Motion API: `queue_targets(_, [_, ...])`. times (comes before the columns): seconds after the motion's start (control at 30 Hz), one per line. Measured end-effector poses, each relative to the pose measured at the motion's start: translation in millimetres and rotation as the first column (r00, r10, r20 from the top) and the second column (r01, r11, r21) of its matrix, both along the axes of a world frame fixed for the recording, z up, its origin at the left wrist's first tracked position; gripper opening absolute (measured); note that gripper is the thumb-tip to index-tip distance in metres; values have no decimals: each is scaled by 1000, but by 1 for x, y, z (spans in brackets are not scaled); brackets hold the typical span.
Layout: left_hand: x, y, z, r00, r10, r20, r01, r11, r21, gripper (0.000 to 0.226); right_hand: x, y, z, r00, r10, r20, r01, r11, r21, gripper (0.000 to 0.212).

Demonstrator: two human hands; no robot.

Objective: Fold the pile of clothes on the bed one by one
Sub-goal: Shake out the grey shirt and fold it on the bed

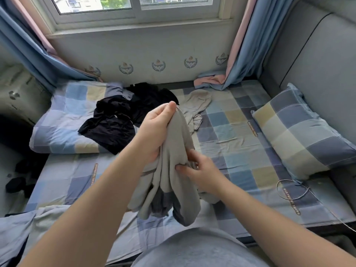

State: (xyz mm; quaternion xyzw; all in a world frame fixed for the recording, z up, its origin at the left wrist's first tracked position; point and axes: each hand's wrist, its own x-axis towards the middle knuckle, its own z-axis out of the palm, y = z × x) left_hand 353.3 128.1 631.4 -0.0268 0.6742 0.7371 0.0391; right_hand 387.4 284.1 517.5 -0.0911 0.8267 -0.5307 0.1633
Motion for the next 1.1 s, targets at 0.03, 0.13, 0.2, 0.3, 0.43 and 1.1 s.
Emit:
queue_targets(0.03, [0, -5, 3, 1000, 17, 7, -17, 999, 30, 34, -1, -1, -5, 1000, -11, -17, 12, 998, 66, 13])
queue_targets(0.13, [-4, -25, 6, 997, 75, -12, -75, 997, -3, 35, -6, 5, -13, 998, -7, -56, 13, 993, 116, 26])
queue_targets(0.2, [-8, -43, 2, 991, 129, -40, -132, 987, -93, 38, -15, 18, -5, 993, -48, -112, 61, 992, 113, 30])
queue_targets(0.3, [-14, -71, -6, 972, 205, -118, -234, 912, -337, 38, -29, 35, 27, 979, -87, -182, 103, 992, 77, 33])
queue_targets(0.43, [-19, -84, -23, 947, 266, -183, -322, 788, -524, 13, -42, 36, 71, 971, -110, -214, 109, 994, -18, 39])
queue_targets(1.1, [15, 27, -67, 971, -126, -203, 11, 872, -489, 17, -50, 63, 118, 927, -296, 231, 375, 770, -516, 26])
